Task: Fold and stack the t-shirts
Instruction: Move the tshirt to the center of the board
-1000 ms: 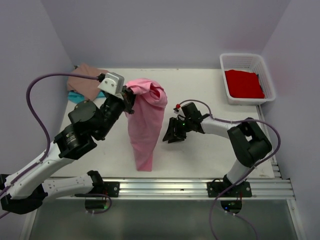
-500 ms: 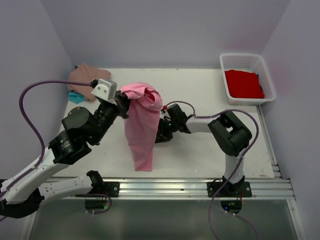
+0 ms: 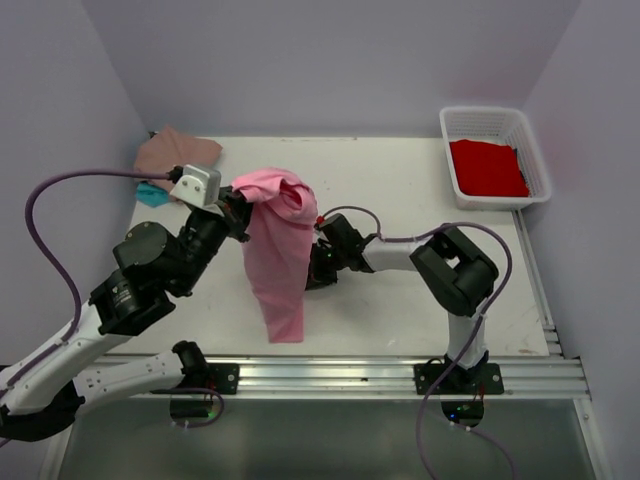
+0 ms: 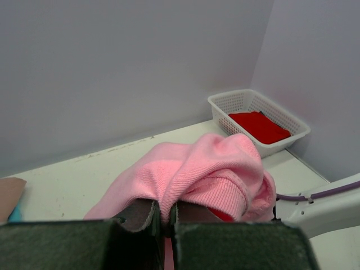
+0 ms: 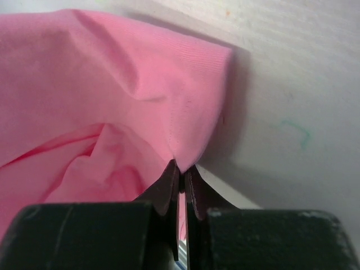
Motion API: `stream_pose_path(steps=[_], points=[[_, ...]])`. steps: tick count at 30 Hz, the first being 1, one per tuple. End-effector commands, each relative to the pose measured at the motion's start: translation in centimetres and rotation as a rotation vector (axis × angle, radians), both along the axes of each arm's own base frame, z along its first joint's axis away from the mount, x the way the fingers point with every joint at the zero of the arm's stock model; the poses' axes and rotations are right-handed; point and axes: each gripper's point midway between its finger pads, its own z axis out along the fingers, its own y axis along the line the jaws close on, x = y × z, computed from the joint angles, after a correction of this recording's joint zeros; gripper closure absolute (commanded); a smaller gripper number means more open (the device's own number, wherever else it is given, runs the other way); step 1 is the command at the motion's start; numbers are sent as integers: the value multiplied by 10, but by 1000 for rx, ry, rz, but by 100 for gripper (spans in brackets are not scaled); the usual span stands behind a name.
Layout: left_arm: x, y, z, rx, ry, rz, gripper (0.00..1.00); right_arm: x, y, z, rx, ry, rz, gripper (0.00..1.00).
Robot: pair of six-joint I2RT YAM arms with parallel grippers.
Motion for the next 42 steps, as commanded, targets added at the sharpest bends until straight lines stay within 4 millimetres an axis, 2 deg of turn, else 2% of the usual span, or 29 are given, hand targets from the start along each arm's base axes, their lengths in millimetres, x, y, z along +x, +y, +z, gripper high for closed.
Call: stream_pose_path(steps=[1,3,6,7,8,9,11,12,13,15,16,17,19,20,22,23,25,26,29,31,34,35,36,37,38,39,40,41,42], points=[[-4,6,14,-62,-26,4,100,9,-19,31,-65,-119,-12,100],[-5,7,14,-66,-25,4,100,10,-30,37,-123,-162,-8,100],[-5,8,8,-61,-17,6,100,16,-60,50,-273,-242,-8,100],[-5,8,6,-56,-13,6,100,12,-78,54,-348,-254,7,100],[-4,10,3,-53,-8,15,100,25,-91,65,-422,-320,-33,100],[-3,9,-7,-39,12,20,100,27,-100,74,-461,-347,-41,100],[-1,14,-22,-34,50,50,100,38,-134,105,-587,-456,-99,100],[1,12,-41,-39,96,60,100,40,-144,117,-618,-486,-119,100],[3,13,-53,-38,126,83,100,39,-155,141,-632,-534,-134,100],[7,15,-96,-42,252,144,100,47,-180,167,-712,-610,-202,100],[11,29,-111,-64,296,242,100,45,-193,181,-753,-630,-217,100],[9,42,-141,-40,365,320,100,46,-207,200,-780,-678,-266,100],[4,65,-162,-234,457,458,100,43,-224,221,-817,-712,-303,100],[-3,74,-188,-220,510,498,100,40,-232,235,-814,-738,-336,100],[-11,76,-205,-347,572,500,100,37,-249,250,-855,-769,-381,100],[-15,78,-229,-326,605,510,98,35,-254,255,-860,-778,-396,100],[-21,73,-248,-340,659,486,78,30,-266,265,-878,-794,-422,100],[-25,75,-263,-303,692,500,56,29,-268,267,-881,-795,-425,100],[-34,71,-283,-260,786,509,10,24,-274,273,-882,-801,-439,100],[-37,65,-291,-228,824,498,2,22,-275,274,-875,-802,-445,100],[-34,52,-292,-224,825,451,0,22,-273,269,-873,-793,-436,100],[-28,38,-286,-260,803,397,0,22,-272,267,-866,-788,-428,100],[-26,32,-285,-212,774,349,0,22,-270,264,-865,-782,-424,100],[-28,16,-288,-193,789,273,0,22,-269,260,-866,-776,-418,100],[-19,-10,-274,-234,724,156,0,22,-267,258,-861,-772,-412,100],[-17,-19,-273,-142,674,93,0,22,-265,256,-855,-767,-405,100],[-18,-36,-285,-77,695,30,0,23,-262,254,-847,-766,-402,100],[-11,-55,-269,-80,625,-43,0,24,-260,251,-846,-761,-396,100],[-8,-63,-271,8,583,-83,0,24,-258,249,-838,-756,-388,100]])
